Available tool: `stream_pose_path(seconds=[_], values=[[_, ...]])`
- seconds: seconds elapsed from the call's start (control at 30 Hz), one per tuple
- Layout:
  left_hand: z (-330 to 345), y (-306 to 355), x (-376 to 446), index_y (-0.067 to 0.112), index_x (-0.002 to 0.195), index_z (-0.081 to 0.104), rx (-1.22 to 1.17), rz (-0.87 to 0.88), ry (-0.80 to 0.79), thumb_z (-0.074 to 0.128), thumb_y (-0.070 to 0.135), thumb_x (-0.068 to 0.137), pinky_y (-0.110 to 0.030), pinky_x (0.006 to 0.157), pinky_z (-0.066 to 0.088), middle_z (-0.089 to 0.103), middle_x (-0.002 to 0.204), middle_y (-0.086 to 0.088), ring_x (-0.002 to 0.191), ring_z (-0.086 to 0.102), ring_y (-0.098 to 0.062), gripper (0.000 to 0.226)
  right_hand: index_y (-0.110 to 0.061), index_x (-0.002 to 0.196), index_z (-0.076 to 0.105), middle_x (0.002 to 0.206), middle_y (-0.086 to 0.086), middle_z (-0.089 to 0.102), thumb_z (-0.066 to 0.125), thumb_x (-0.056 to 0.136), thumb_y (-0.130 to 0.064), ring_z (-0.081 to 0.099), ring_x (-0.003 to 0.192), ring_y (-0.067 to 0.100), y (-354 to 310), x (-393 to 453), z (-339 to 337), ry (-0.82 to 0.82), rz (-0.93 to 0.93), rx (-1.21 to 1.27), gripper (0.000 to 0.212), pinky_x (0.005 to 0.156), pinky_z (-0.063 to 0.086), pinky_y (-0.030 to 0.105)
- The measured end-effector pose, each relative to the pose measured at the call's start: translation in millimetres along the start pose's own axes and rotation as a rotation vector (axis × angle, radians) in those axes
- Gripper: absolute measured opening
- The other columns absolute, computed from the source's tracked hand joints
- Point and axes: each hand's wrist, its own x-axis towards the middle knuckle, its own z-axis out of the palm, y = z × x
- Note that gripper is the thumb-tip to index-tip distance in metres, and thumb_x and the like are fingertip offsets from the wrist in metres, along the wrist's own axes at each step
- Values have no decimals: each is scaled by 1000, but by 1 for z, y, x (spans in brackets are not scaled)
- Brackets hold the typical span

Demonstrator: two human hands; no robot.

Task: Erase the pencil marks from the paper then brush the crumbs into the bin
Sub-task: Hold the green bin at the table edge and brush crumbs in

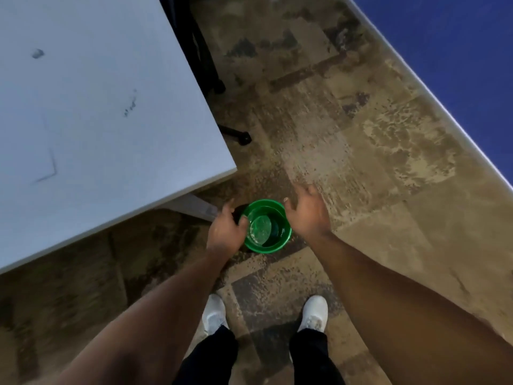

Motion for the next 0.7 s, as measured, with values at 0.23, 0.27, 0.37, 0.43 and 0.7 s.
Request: stream_pose_path(seconds=[0.23, 0.27, 0.37, 0.43, 0.7], values=[[102, -61, 62, 13, 150, 44, -34, -213, 60, 54, 22, 102, -39, 105, 42, 51, 146, -18, 131, 52, -38, 50, -8, 139, 51, 130, 15, 55, 58, 96, -31, 60, 109, 31, 77, 40, 84, -68, 51, 4, 49, 88, 50, 33], [114, -72, 71, 13, 148, 47, -49, -250, 69, 53, 19, 102, -38, 104, 43, 54, 144, -17, 130, 53, -37, 47, -7, 139, 52, 129, 16, 56, 59, 96, -31, 60, 109, 31, 88, 46, 101, -74, 72, 12, 49, 89, 52, 34], [146, -108, 96, 13, 145, 51, -50, -324, 70, 53, 17, 102, -34, 97, 44, 59, 141, -16, 129, 55, -35, 43, -7, 137, 52, 126, 18, 56, 60, 95, -32, 60, 108, 34, 116, 58, 149, -98, 143, 17, 49, 88, 54, 36], [168, -132, 111, 15, 142, 52, -58, -368, 64, 51, 23, 104, -31, 91, 40, 57, 144, -12, 129, 54, -32, 39, -7, 134, 51, 124, 18, 57, 60, 95, -32, 60, 108, 33, 133, 64, 182, -113, 193, 26, 47, 83, 51, 34], [237, -198, 149, 10, 149, 43, -323, -446, -33, 46, 13, 104, -36, 90, 52, 56, 143, -17, 127, 59, -34, 45, -4, 138, 45, 127, 19, 56, 65, 93, -28, 58, 113, 33, 183, 71, 278, -197, 388, 24, 54, 88, 51, 38]])
